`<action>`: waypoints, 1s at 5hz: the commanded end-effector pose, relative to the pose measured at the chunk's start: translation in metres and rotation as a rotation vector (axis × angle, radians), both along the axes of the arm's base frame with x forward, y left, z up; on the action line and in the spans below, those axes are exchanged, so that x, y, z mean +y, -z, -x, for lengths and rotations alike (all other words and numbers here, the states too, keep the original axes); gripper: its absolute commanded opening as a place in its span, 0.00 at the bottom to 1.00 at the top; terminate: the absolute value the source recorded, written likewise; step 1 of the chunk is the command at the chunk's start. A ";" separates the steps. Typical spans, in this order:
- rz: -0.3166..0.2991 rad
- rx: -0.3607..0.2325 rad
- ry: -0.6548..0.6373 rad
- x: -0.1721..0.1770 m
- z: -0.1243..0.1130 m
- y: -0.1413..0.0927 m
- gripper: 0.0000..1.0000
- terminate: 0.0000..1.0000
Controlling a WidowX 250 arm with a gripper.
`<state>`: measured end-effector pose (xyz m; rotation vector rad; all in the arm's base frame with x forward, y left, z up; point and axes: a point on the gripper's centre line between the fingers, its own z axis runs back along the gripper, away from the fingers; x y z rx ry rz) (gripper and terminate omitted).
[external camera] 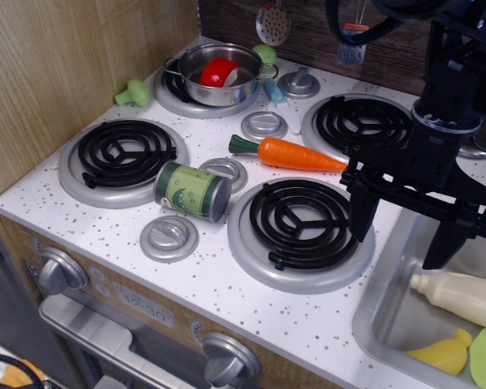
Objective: Take sushi out of pan
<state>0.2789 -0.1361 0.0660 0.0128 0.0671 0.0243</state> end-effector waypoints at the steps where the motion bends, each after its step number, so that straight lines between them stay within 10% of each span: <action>1: 0.000 0.000 0.000 0.000 0.000 0.000 1.00 0.00; 5: -0.381 -0.276 -0.048 0.129 -0.074 -0.034 1.00 0.00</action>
